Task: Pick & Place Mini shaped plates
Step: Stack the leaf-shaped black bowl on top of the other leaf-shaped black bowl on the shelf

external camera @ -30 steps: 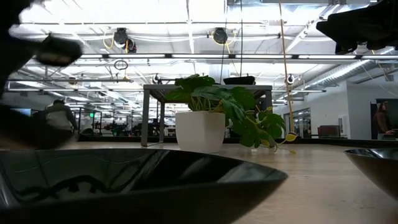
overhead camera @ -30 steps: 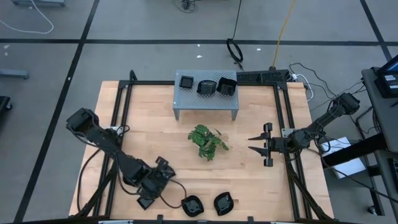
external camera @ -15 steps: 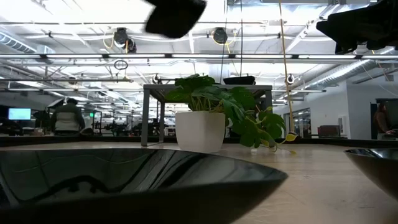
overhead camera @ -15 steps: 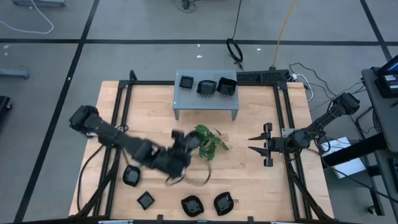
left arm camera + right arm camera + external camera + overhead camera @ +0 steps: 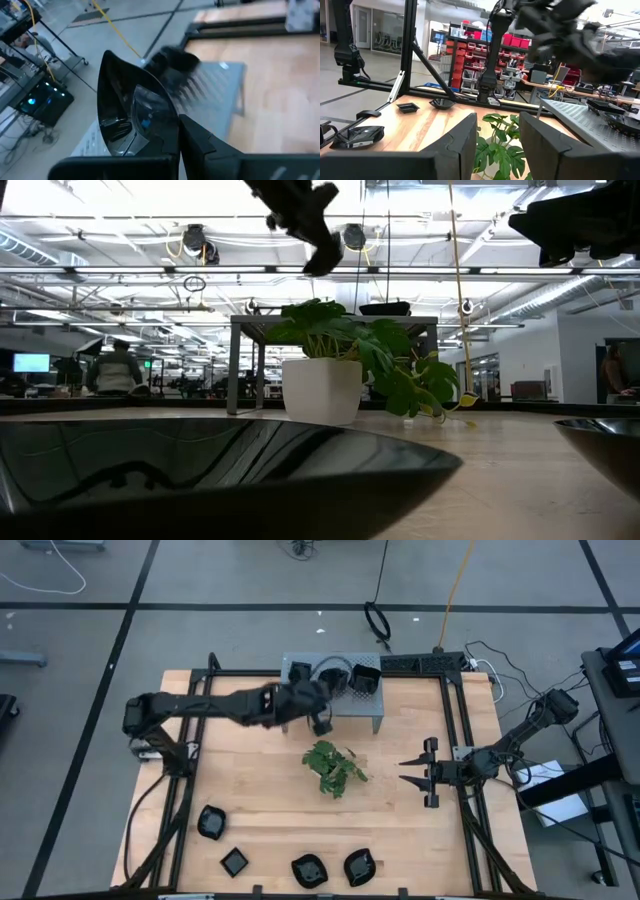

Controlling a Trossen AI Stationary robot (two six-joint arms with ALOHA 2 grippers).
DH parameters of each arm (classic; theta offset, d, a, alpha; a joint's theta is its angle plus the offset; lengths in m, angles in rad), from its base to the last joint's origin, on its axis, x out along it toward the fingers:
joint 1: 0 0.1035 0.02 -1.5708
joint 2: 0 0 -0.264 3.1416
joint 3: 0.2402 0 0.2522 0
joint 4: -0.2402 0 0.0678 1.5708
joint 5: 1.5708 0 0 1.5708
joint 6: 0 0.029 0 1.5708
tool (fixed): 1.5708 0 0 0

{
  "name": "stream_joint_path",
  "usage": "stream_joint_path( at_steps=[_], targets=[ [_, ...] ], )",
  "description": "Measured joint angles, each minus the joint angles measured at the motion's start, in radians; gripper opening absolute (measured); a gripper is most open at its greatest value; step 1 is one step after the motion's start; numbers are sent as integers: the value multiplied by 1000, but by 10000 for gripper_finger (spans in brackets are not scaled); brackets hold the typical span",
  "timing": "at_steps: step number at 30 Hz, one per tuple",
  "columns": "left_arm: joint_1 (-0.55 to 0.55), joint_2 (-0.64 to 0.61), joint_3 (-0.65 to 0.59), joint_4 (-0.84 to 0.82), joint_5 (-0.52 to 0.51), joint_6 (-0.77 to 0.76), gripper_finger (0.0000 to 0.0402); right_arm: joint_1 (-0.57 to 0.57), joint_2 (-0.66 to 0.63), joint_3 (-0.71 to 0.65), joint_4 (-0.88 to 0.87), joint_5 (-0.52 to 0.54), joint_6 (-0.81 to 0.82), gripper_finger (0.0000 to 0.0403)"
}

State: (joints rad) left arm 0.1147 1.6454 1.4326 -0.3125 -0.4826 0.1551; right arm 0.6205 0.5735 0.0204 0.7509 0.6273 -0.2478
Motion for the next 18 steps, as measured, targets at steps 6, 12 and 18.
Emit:
stream_joint_path(
  at_steps=[6,12,18],
  targets=[
    [84,71,0,77,42,53,4,0,0,0,0,0,0,134],
    [111,86,0,79,41,55,16,0,0,0,0,0,0,134],
    [118,112,0,75,48,45,18,0,0,0,0,0,0,134]
  ],
)
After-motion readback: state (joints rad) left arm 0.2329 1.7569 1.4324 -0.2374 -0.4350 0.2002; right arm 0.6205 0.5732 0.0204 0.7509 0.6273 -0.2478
